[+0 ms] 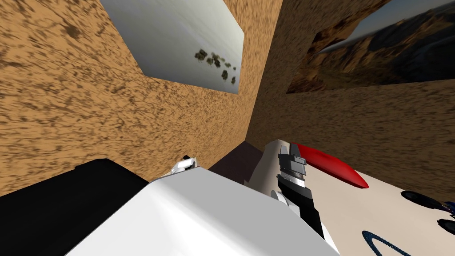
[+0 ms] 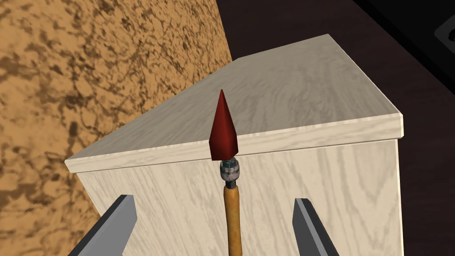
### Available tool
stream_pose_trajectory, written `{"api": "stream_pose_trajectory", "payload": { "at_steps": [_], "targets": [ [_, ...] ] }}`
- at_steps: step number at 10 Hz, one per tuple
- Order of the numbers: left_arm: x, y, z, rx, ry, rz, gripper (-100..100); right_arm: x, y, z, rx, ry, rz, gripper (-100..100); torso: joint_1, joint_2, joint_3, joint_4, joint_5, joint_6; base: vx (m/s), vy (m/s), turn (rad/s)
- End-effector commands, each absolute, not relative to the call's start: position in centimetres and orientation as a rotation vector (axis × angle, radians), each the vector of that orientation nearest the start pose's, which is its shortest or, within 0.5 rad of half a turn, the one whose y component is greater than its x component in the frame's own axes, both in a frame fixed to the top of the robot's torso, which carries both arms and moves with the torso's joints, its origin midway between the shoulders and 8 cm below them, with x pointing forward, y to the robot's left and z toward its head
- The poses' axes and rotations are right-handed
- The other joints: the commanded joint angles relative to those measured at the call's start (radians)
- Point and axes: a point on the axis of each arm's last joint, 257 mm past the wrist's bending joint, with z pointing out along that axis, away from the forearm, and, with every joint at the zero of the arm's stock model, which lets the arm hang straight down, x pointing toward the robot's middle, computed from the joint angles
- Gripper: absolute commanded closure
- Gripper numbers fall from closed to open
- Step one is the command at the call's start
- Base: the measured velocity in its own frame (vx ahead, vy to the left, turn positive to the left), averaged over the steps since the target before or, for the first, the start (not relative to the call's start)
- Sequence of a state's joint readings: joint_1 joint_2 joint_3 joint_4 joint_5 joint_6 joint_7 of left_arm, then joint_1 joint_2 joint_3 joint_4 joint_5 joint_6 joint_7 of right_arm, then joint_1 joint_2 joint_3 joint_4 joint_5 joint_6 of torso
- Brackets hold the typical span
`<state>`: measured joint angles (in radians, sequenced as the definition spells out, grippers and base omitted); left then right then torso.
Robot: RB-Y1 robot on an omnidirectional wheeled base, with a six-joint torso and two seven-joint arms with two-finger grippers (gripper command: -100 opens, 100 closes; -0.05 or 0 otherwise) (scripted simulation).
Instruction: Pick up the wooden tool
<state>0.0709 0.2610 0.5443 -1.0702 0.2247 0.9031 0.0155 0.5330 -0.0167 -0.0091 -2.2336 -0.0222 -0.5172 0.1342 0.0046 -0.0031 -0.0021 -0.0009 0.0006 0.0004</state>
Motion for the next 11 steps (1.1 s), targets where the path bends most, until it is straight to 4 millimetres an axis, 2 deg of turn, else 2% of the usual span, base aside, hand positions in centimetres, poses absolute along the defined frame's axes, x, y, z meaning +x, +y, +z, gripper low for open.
{"api": "stream_pose_trajectory", "payload": {
  "at_steps": [1,4,5,6,7,11],
  "targets": [
    [20.7,50.3,-56.6,-2.657,1.256,-0.063,-100,34.6,-28.9,-0.3,0.652,0.686,1.158,0,0.0,0.0,0.0,0.0,0.0,0.0,0.047,0.033,-0.004],
    [19.2,50.0,-57.1,-2.724,1.251,-0.019,-100,34.6,-28.9,-0.3,0.652,0.686,1.158,0,0.0,0.0,0.0,0.0,0.0,0.0,0.036,0.023,0.0],
    [19.4,50.0,-57.0,-2.711,1.252,-0.027,-100,34.6,-28.9,-0.3,0.652,0.686,1.158,0,0.0,0.0,0.0,0.0,0.0,0.0,0.014,0.01,-0.001],
    [19.4,49.9,-57.0,-2.714,1.252,-0.025,0,34.6,-28.9,-0.3,0.652,0.686,1.158,0,-0.001,0.001,0.0,0.0,0.0,0.0,0.0,0.0,0.0],
    [18.6,49.4,-57.7,-2.703,1.273,-0.03,-100,34.6,-28.9,-0.3,0.652,0.686,1.158,0,-0.002,0.002,0.001,0.0,0.0,0.0,0.065,0.015,0.103],
    [17.1,48.4,-58.8,-2.685,1.305,-0.033,-100,34.6,-28.9,-0.3,0.652,0.686,1.158,0,-0.001,-0.003,-0.002,-0.001,0.0,0.0,0.083,0.022,0.071]
  ]
}}
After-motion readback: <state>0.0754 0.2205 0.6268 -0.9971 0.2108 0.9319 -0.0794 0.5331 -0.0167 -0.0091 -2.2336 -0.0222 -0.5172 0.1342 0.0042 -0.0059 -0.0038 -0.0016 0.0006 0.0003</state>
